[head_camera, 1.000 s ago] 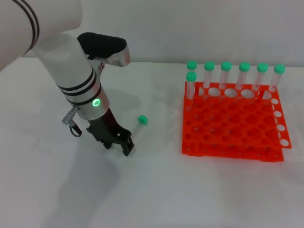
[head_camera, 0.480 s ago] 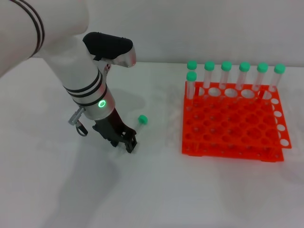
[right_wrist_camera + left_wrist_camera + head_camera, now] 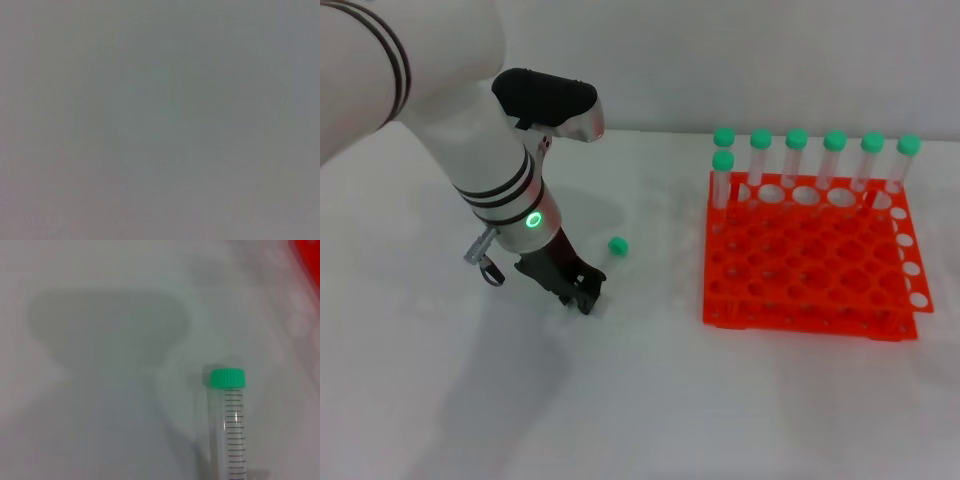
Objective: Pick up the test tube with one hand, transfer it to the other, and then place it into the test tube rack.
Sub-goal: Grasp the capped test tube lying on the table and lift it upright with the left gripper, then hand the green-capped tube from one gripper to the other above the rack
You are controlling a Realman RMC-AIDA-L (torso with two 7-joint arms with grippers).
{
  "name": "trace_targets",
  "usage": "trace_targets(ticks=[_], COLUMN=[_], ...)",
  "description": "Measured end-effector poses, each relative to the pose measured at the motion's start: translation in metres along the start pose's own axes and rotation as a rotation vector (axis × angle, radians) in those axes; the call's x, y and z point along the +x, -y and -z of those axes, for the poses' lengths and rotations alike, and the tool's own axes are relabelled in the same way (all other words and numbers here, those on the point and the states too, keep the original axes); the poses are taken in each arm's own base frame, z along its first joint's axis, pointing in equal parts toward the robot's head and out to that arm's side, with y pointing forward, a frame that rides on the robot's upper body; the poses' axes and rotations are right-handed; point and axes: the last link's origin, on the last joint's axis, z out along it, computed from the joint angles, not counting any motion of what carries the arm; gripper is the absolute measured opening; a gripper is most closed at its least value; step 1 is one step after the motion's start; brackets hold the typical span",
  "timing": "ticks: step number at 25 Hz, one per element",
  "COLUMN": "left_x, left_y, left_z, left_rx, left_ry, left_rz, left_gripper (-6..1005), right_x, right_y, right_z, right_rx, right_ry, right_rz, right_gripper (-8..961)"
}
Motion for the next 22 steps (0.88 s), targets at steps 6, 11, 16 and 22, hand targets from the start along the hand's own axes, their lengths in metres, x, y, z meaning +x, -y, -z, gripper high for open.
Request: trace_targets(ticks=[6, 11, 16, 22], left_x=[0.019, 0.054, 0.066, 0.036], left_y=[0.005, 0.012, 0.026, 0.038], left_z=[0.005, 0.017, 0.021, 0.015], left_rx=[0.015, -0.02, -0.071, -0.223], left_ry=[-0.124, -0.405, -0.702, -1.024], left_rz=[0.018, 0.027, 0.104, 0.179], left_gripper=[199, 202, 207, 213], right_x=[0.0, 0.0, 0.0, 0.0], right_y=[0.002, 0.004, 0.008, 0.02], right_z=[0.002, 0.002, 0.005, 0.012], right_rx=[0.008, 0.017, 0.031, 0.07], right_ry=[-0.001, 0.002, 0.001, 0.007], right_rz=[-0.001, -0.001, -0.005, -0.059], right_gripper=[829, 830, 830, 830])
